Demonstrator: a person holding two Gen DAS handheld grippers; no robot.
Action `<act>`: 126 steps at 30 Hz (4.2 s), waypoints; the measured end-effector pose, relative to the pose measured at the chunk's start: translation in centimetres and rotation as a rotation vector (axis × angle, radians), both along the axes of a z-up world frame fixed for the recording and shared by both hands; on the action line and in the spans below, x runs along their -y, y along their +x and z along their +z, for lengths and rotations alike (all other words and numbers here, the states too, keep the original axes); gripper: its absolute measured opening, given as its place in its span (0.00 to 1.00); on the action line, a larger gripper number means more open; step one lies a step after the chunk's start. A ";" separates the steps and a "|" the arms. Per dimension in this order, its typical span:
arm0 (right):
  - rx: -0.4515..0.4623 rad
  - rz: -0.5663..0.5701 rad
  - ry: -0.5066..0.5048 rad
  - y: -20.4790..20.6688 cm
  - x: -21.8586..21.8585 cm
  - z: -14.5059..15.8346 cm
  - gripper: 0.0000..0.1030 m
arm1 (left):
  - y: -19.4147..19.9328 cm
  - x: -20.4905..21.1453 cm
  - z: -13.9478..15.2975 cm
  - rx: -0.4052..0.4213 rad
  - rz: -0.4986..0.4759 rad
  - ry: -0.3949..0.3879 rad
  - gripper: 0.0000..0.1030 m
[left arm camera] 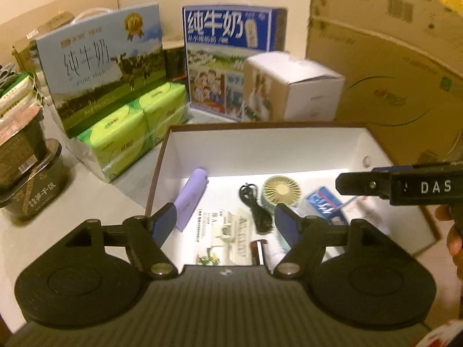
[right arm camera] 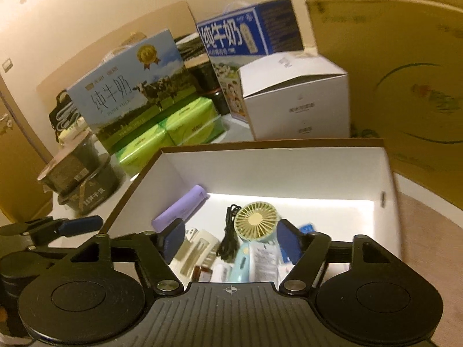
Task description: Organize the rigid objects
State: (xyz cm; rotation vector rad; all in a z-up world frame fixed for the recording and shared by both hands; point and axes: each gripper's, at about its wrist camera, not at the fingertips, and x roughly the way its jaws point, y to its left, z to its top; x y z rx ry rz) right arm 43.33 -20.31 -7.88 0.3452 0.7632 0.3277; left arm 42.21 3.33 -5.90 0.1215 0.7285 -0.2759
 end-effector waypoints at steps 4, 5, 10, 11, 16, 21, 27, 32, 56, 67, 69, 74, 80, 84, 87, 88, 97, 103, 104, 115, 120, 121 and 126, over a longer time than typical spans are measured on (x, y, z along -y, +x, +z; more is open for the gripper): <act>0.034 -0.010 -0.002 -3.0 1.3 1.1 0.74 | -2.9 0.4 1.2 0.007 -0.005 -0.019 0.73; 0.041 -0.016 -0.006 -3.8 1.6 1.4 0.74 | -3.5 0.4 1.4 0.008 -0.002 -0.020 0.76; 0.063 -0.037 -0.018 -7.2 2.9 2.6 0.75 | -7.0 0.2 2.6 0.021 0.025 -0.057 0.79; 0.067 -0.037 -0.021 -7.9 3.1 2.8 0.75 | -7.6 0.1 2.8 0.025 0.032 -0.063 0.79; 0.076 -0.022 -0.033 -11.4 3.7 3.9 0.75 | -11.0 0.2 3.8 0.040 0.064 -0.037 0.81; 0.085 -0.010 -0.047 -15.0 3.9 4.9 0.75 | -14.6 0.4 5.0 0.073 0.114 -0.006 0.81; 0.099 -0.014 -0.047 -19.1 4.7 5.9 0.75 | -19.7 1.1 6.2 0.107 0.146 0.007 0.80; 0.113 -0.014 0.003 -22.4 5.7 6.8 0.75 | -23.7 1.8 6.9 0.094 0.169 -0.021 0.80; 0.075 0.082 -0.087 -34.5 4.2 6.1 0.75 | -37.1 3.0 4.7 0.012 0.251 0.012 0.79; 0.000 0.111 -0.121 -37.5 3.5 5.3 0.75 | -39.5 2.7 4.1 -0.030 0.256 0.016 0.79; -0.012 0.113 -0.121 -37.9 3.5 5.2 0.75 | -39.8 2.8 3.9 -0.043 0.251 0.016 0.79; -0.050 0.108 -0.133 -38.4 3.4 4.8 0.75 | -40.5 3.0 3.4 -0.062 0.245 0.017 0.79; -0.068 0.117 -0.144 -38.7 2.9 4.3 0.75 | -40.6 3.0 3.2 -0.072 0.242 0.016 0.79; -0.080 0.118 -0.150 -38.7 2.7 4.0 0.75 | -40.3 3.0 3.2 -0.071 0.231 0.017 0.79; -0.083 0.113 -0.159 -38.5 2.7 3.9 0.75 | -39.9 3.0 3.1 -0.077 0.230 0.014 0.79; -0.085 0.113 -0.161 -38.4 2.6 3.8 0.75 | -39.8 3.1 3.0 -0.079 0.231 0.013 0.79; -0.095 0.114 -0.166 -37.9 2.5 3.7 0.75 | -39.5 2.9 2.4 -0.094 0.232 0.010 0.77; -0.095 0.113 -0.168 -37.9 2.4 3.8 0.75 | -39.4 2.8 2.4 -0.093 0.234 0.007 0.77; -0.096 0.113 -0.168 -37.8 2.4 3.8 0.75 | -39.4 2.8 2.4 -0.093 0.234 0.006 0.77; -0.096 0.113 -0.168 -37.8 2.3 3.8 0.75 | -39.2 2.8 2.4 -0.093 0.233 0.007 0.77; -0.096 0.114 -0.166 -37.8 2.3 3.8 0.75 | -39.2 2.9 2.5 -0.090 0.233 0.006 0.77; -0.096 0.114 -0.166 -37.8 2.3 3.8 0.75 | -39.2 2.9 2.5 -0.091 0.231 0.006 0.77; -0.095 0.114 -0.166 -37.8 2.3 3.8 0.75 | -39.1 3.0 2.6 -0.091 0.229 0.006 0.77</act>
